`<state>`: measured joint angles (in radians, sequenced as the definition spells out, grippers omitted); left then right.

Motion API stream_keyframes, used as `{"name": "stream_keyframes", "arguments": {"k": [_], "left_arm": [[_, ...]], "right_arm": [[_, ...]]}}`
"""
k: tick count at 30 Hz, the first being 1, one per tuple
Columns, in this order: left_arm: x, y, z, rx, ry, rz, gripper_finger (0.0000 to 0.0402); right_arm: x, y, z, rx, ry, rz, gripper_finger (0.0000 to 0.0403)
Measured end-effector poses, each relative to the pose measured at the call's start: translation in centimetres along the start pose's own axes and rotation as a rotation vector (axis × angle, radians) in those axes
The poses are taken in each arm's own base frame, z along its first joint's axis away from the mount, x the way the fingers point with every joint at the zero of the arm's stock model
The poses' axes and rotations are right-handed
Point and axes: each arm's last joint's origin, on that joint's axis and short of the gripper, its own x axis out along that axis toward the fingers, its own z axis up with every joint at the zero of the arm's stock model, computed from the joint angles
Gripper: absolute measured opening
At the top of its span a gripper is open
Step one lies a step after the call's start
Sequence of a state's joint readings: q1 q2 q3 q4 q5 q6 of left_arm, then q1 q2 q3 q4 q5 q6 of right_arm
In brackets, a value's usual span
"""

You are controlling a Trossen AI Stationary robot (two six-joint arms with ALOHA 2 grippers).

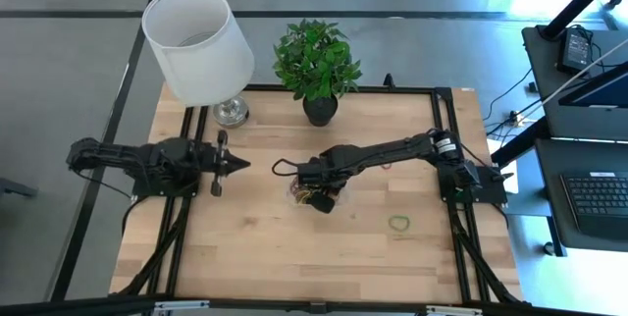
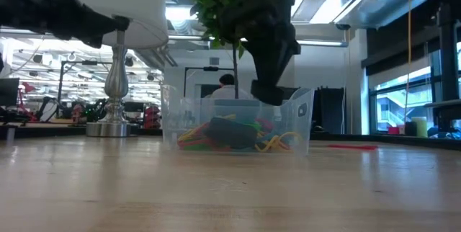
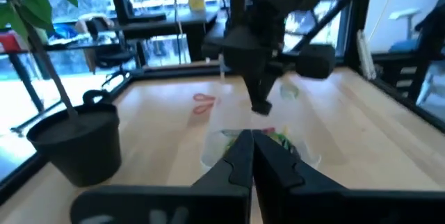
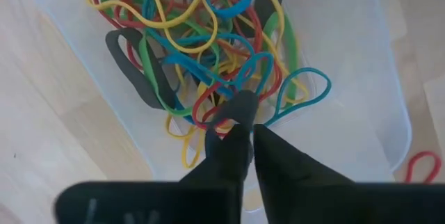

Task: Pick and place rubber bands into bin
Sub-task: Put the black rubber band into the transparent container, then put the red rubber band into the transparent container

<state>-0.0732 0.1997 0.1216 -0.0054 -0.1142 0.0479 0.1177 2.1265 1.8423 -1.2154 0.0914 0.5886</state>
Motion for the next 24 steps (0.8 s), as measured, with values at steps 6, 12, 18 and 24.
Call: {"name": "stream_keyframes", "arguments": {"k": [6,12,18,24], "left_arm": [[-0.7,0.7,-0.8,-0.028,-0.076,-0.015,0.0002],[-0.8,1.1,-1.8,-0.054,-0.118,0.001,0.0002],[-0.7,1.0,-2.1,-0.041,-0.118,-0.021,0.0002],[-0.7,1.0,-2.2,-0.052,-0.111,-0.013,0.0001]], "right_arm": [[0.0,0.0,0.0,0.002,0.002,-0.002,0.0077],[0.0,0.0,0.0,0.010,0.002,-0.002,0.0105],[0.0,0.0,-0.2,0.035,0.028,0.015,0.0121],[-1.2,-0.2,-0.7,0.027,0.122,0.040,0.0126]]}}
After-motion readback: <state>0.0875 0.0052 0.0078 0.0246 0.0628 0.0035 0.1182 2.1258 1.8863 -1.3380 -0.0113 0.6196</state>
